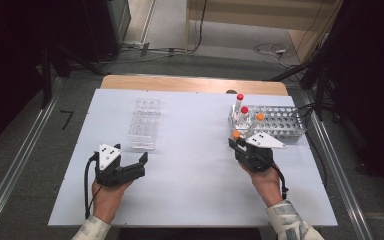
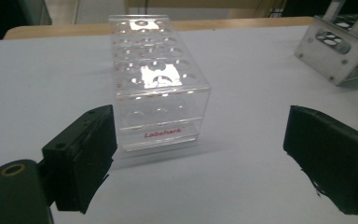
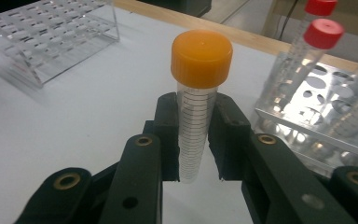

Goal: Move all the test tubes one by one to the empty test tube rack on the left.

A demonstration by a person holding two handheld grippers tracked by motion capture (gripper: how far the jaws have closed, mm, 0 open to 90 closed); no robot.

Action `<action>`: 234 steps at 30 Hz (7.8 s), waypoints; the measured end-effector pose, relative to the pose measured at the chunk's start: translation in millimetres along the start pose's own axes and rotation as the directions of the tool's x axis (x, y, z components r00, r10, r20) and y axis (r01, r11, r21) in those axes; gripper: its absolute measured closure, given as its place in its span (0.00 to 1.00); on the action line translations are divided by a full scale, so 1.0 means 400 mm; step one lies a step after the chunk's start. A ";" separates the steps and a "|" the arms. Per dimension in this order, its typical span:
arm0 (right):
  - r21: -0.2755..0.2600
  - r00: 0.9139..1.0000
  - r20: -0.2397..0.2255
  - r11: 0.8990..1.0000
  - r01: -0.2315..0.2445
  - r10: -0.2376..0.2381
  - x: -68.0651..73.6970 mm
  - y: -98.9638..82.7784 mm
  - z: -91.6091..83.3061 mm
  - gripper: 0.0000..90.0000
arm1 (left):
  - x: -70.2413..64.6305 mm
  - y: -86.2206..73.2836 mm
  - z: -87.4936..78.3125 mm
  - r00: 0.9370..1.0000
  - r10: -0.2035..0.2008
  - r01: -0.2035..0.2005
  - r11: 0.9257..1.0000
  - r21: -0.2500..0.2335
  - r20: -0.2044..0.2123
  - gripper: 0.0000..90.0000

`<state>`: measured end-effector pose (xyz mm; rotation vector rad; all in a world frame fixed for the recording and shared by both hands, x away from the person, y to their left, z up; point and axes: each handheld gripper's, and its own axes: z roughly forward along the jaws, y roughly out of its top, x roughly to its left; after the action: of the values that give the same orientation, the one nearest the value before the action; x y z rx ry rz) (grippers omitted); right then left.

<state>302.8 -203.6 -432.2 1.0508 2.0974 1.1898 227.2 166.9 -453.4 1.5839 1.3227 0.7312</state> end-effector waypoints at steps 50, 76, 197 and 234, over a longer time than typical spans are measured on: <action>0.017 0.952 -0.268 0.987 0.160 -0.150 0.268 0.041 0.105 0.80 | -0.204 0.077 0.068 0.941 0.163 -0.151 0.987 -0.063 0.298 0.69; 0.023 0.957 -0.261 0.991 0.132 -0.122 0.249 0.044 0.100 0.32 | -0.175 0.097 0.075 0.943 0.131 -0.120 0.991 -0.052 0.305 0.78; 0.043 0.997 0.019 0.996 -0.072 0.071 -0.060 -0.020 -0.018 0.29 | 0.039 0.145 0.088 1.000 -0.006 0.006 1.000 -0.009 0.023 0.15; 0.024 0.971 0.180 0.987 -0.161 0.155 -0.178 -0.014 0.036 0.41 | 0.033 0.045 0.025 1.000 0.024 -0.024 0.999 0.029 0.012 0.15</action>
<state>351.9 -256.8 -440.3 1.3127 1.9347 1.0881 246.8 176.7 -442.7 1.6278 1.3131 0.7187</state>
